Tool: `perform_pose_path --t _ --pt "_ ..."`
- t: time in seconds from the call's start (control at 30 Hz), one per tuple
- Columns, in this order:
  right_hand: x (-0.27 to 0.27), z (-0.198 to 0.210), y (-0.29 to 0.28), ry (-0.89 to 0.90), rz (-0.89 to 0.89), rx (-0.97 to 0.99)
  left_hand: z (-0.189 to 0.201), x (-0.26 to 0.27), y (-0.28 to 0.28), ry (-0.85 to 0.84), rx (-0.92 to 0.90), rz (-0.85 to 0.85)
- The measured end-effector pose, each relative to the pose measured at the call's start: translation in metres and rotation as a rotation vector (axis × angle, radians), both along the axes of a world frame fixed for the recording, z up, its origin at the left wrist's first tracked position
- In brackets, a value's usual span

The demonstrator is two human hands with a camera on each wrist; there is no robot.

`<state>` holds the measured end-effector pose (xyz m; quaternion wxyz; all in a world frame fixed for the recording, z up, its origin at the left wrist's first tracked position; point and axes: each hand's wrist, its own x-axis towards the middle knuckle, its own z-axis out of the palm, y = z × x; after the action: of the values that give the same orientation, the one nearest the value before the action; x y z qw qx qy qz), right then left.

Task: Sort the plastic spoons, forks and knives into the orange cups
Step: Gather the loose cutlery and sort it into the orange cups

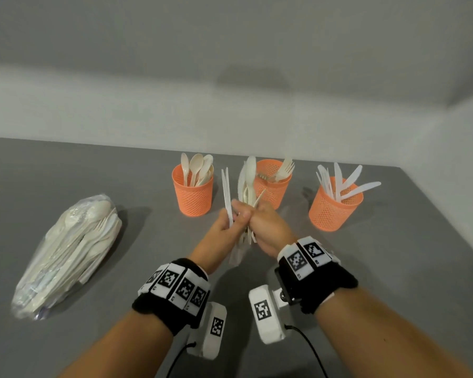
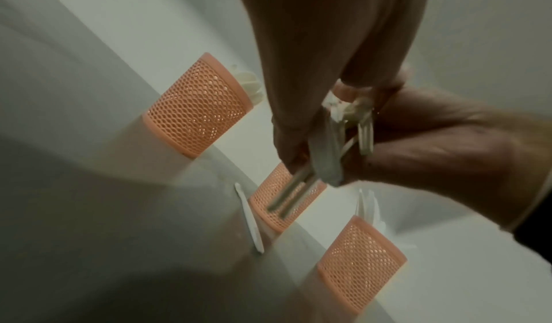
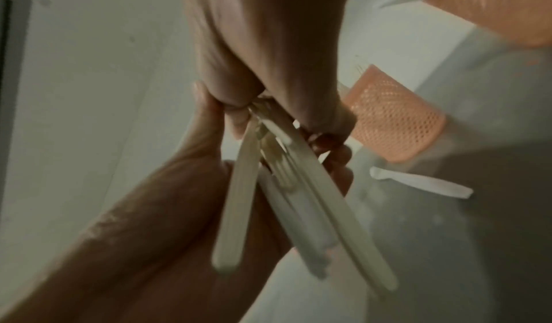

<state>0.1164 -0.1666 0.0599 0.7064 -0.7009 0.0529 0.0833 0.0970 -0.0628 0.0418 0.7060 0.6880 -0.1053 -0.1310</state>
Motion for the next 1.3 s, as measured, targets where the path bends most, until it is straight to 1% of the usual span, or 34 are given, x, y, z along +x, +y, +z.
perform_pose_path --t 0.03,0.1,0.17,0.33,0.43,0.47,0.53,0.57,0.6,0.63,0.67,0.73,0.77,0.8,0.83,0.93,1.03,1.1,1.17,1.2,1.23,1.27,1.3 --pt "0.004 -0.001 0.001 0.039 0.022 0.015 0.004 0.001 0.001 0.011 0.000 -0.017" --pt "0.009 -0.004 -0.001 0.104 0.090 -0.038 0.006 0.003 0.003 0.043 -0.002 -0.011" --pt "0.011 -0.003 -0.002 0.139 0.173 -0.046 0.001 0.005 0.004 0.055 -0.034 0.003" --pt "0.013 0.004 -0.002 0.138 0.298 0.081 0.000 0.007 0.014 0.178 -0.234 -0.039" --pt "0.016 0.008 -0.002 0.119 0.396 0.075 0.003 0.009 0.021 0.222 -0.266 -0.020" --pt "0.019 0.007 -0.003 0.111 0.394 0.073 0.004 0.010 0.023 0.232 -0.269 -0.012" --pt "0.027 0.003 -0.005 0.080 0.286 0.026 0.006 0.010 0.026 0.251 -0.271 0.007" --pt "0.032 -0.002 -0.007 0.049 0.215 -0.077 0.005 0.009 0.028 0.254 -0.273 0.014" --pt "0.038 -0.010 -0.009 0.005 0.162 -0.255 0.005 0.008 0.030 0.258 -0.281 0.015" --pt "0.044 -0.021 -0.013 -0.054 0.138 -0.477 0.005 0.007 0.031 0.263 -0.294 0.012" --pt "0.048 -0.033 -0.017 -0.101 0.150 -0.699 0.005 0.006 0.033 0.270 -0.308 0.012" --pt "0.050 -0.054 -0.022 -0.114 0.251 -1.089 0.006 0.005 0.035 0.291 -0.330 0.020" --pt "0.049 -0.064 -0.023 -0.095 0.306 -1.233 0.007 0.004 0.035 0.291 -0.330 0.020" --pt "0.047 -0.071 -0.023 -0.073 0.336 -1.320 0.007 0.004 0.036 0.284 -0.323 0.018" --pt "0.045 -0.076 -0.022 -0.061 0.334 -1.347 0.006 0.003 0.037 0.274 -0.316 0.016" --pt "0.036 -0.078 -0.020 -0.054 0.248 -1.273 0.002 0.004 0.042 0.264 -0.321 0.017" --pt "0.025 -0.072 -0.023 0.013 0.316 -1.225 0.003 0.005 0.042 0.295 -0.358 0.035" --pt "0.018 -0.066 -0.023 0.075 0.375 -1.234 0.005 0.004 0.041 0.320 -0.396 0.038" --pt "0.012 -0.065 -0.023 0.098 0.374 -1.257 0.006 0.003 0.039 0.319 -0.404 0.002" --pt "0.010 -0.066 -0.022 0.087 0.359 -1.237 0.006 0.003 0.038 0.316 -0.406 -0.025" --pt "0.011 -0.068 -0.021 0.084 0.331 -1.167 0.006 0.002 0.038 0.316 -0.415 -0.055" --pt "0.012 -0.067 -0.021 0.087 0.284 -1.011 0.005 0.003 0.038 0.322 -0.430 -0.090" --pt "0.015 -0.064 -0.020 0.111 0.220 -0.776 0.004 0.003 0.037 0.332 -0.444 -0.132"
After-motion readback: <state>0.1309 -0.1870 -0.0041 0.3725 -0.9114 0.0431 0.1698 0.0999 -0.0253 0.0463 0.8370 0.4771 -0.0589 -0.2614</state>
